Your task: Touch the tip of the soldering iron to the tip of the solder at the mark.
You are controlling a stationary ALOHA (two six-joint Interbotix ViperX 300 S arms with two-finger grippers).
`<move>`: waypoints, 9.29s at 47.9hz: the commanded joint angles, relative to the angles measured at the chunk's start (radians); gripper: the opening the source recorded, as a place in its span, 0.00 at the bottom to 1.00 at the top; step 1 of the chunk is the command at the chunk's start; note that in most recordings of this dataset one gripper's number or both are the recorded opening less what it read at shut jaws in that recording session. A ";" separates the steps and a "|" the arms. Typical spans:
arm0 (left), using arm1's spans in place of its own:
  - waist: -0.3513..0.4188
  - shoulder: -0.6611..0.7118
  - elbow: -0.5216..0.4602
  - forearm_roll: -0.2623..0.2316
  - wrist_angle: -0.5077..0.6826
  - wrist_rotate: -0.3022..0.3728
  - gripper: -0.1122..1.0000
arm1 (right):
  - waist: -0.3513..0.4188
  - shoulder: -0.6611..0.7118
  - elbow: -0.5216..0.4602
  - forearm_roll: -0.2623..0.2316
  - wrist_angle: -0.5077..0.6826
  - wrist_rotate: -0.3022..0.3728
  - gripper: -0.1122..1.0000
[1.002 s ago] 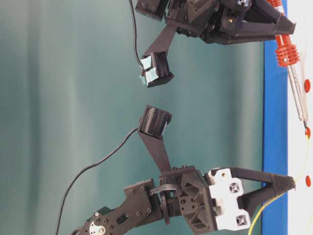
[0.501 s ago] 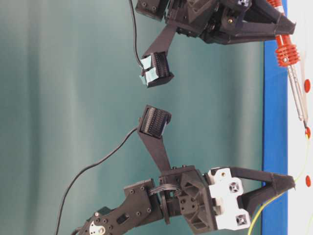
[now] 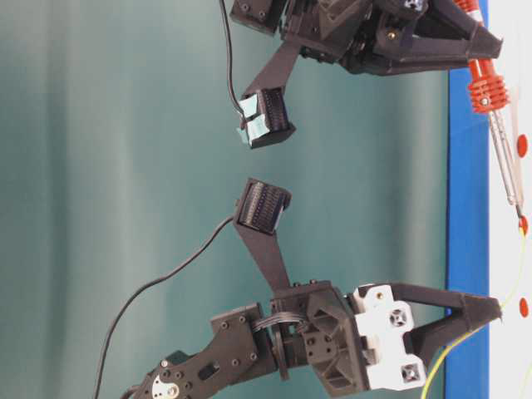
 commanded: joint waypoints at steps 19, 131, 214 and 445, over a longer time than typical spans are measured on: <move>-0.002 -0.041 -0.028 0.003 0.021 0.002 0.12 | -0.002 -0.011 -0.023 -0.003 -0.002 -0.002 0.16; -0.018 0.038 -0.166 0.003 -0.058 -0.017 0.12 | -0.011 -0.359 0.167 -0.078 0.094 0.087 0.16; -0.011 0.104 -0.179 0.003 -0.044 -0.021 0.12 | -0.003 -0.190 0.123 -0.084 0.080 0.086 0.16; -0.520 -0.133 0.380 -0.002 -0.712 -0.397 0.12 | 0.578 -0.129 0.255 -0.060 -0.449 0.472 0.16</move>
